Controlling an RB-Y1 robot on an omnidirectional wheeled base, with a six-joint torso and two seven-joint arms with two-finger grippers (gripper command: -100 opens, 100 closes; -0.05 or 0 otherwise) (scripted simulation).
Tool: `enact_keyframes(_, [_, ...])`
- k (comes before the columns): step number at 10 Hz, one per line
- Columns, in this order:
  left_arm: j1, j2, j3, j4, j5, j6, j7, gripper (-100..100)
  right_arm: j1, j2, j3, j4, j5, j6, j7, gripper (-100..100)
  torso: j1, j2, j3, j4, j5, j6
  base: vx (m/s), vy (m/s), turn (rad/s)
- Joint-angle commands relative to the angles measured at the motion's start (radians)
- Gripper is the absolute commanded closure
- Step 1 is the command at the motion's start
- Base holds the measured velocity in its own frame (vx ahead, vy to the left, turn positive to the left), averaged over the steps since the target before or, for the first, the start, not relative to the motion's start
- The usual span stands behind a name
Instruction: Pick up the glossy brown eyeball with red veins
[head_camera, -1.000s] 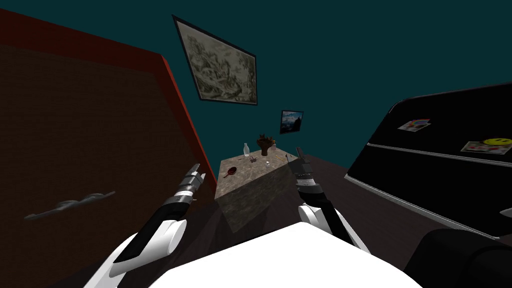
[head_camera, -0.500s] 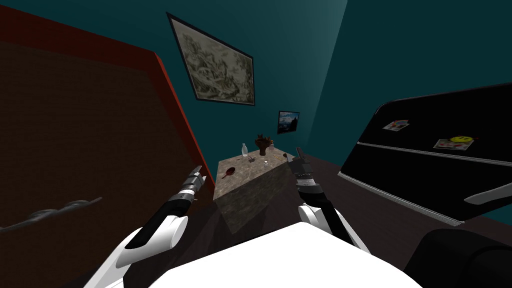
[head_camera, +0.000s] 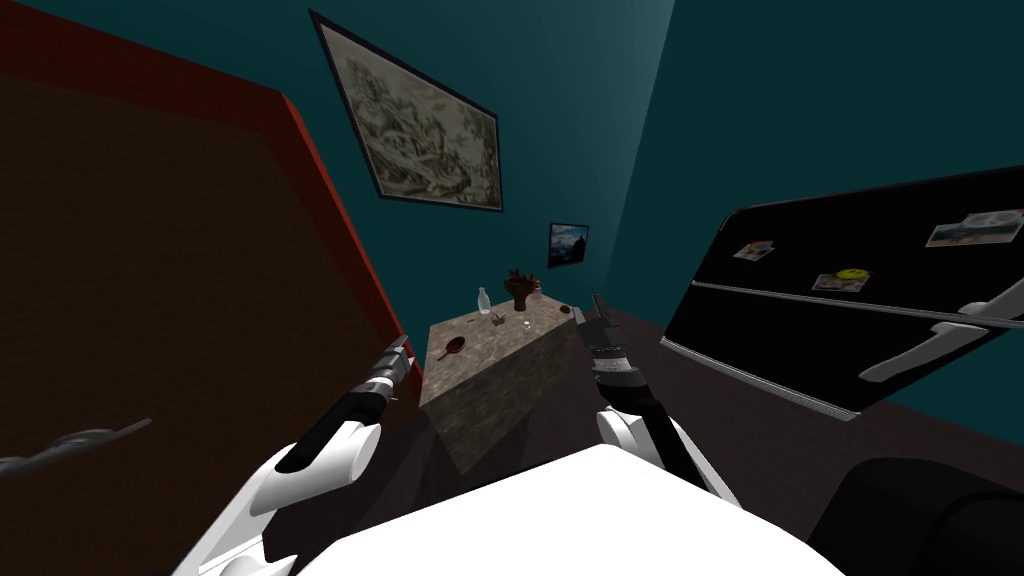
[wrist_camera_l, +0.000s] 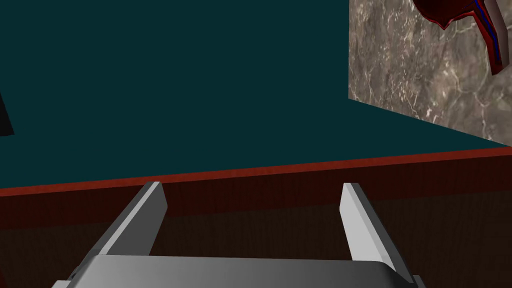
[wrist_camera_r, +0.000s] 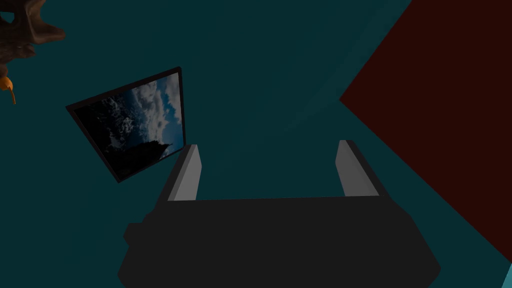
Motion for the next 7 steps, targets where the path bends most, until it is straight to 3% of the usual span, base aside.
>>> enact_keyframes(1, [-0.012, 0.007, 0.002, 0.009, 0.002, 0.049, 0.005, -100, 0.000, 0.000, 0.000, 0.000, 0.000, 0.000, 0.000, 0, 0.000, 0.000, 0.000, 0.000, 0.000, 0.000, 0.004, 0.013, -0.068])
enact_keyframes(7, [-0.073, 0.013, -0.005, 0.058, -0.011, 0.219, 0.016, -100, 0.000, 0.000, 0.000, 0.000, 0.000, 0.000, 0.000, 0, 0.000, -0.001, 0.000, 0.000, 0.000, 0.000, 0.010, 0.011, -0.094])
